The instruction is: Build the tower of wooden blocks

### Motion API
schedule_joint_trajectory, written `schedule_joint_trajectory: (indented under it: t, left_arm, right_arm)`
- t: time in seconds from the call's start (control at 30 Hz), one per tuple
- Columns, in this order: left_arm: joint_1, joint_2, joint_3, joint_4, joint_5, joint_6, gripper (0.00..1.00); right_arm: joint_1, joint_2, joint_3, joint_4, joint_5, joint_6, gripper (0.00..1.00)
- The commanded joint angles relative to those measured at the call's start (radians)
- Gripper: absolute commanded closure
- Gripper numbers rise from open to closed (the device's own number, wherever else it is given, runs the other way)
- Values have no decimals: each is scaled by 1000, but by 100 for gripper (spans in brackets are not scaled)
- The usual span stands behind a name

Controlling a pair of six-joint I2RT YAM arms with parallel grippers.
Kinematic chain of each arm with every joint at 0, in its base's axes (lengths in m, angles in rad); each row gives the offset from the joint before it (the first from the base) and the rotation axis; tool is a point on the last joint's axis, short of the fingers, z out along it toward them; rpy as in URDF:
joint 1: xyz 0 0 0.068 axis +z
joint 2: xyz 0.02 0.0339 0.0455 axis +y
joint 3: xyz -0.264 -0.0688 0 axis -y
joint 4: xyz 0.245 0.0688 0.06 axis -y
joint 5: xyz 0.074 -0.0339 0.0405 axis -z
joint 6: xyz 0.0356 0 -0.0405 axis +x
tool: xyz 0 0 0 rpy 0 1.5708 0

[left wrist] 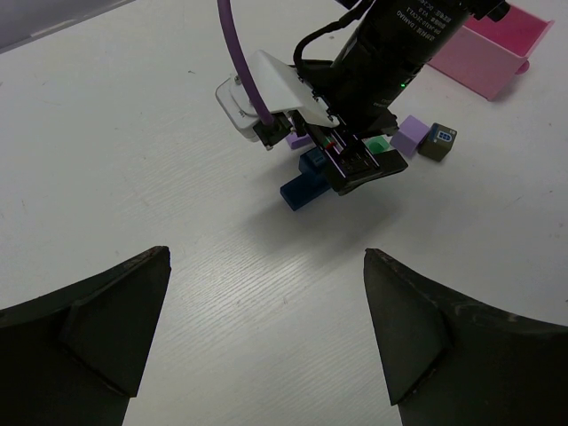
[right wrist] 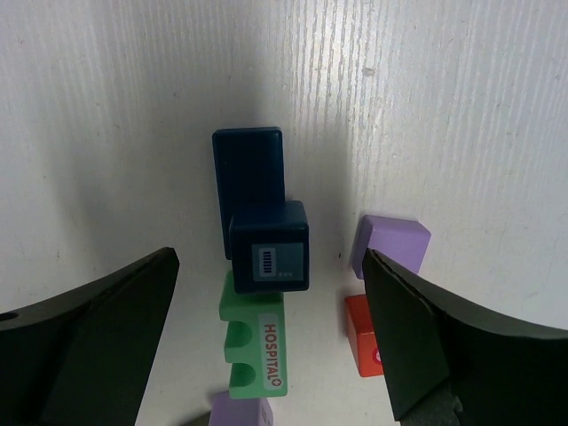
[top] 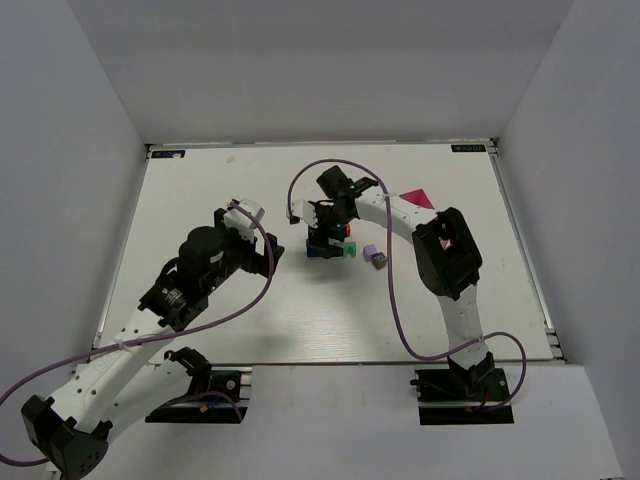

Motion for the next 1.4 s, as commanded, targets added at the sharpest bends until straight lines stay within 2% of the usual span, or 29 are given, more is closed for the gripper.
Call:
schedule_joint_trajectory:
  t: [0.0,0.47,0.63,0.83,0.93,1.0,1.03,1.07,1.13,1.17,1.27,1.37]
  left_arm:
    - [4,-16,-12,9,-4,5,0]
    - [4,-16,-12,9,-4,5,0]
    - [4,-7,-12,9,-13,-14,0]
    - [4,14,-21,9,-35,-24,0]
    - [4,14,-21,9,-46,-24,6]
    - [4,14,-21,9,-46,-24,11]
    - [4,14,-21,9,-46,-24,15]
    - [4,14,-21,9,-46,-24,24]
    - [4,25,-21,9,-46,-24,32]
    - [4,34,-21,9,-46,-24,41]
    - [4,43,-21,0,-46,-33,49]
    - [4,43,-21,0,-46,-33,47]
  right_arm:
    - [0,-23,26,-12,-15,4,10]
    - [-83,-274,-67,-21,-20,-9,10]
    - [-143,-332,-183,150,47,141,10]
    - [-168,-296,-165,166,15,361,10]
    - [-169,-297,-187,194,11,401,23]
    - [-171,-297,-196,206,24,425,38]
    - [-168,-297,-201,215,31,434,50]
    - [-174,-296,-201,226,41,459,65]
    - [-191,-284,-201,234,63,503,70]
    - [-189,-279,-199,234,54,532,75]
    - [-189,-251,-184,217,54,596,75]
    - [-183,-218,-167,218,74,668,63]
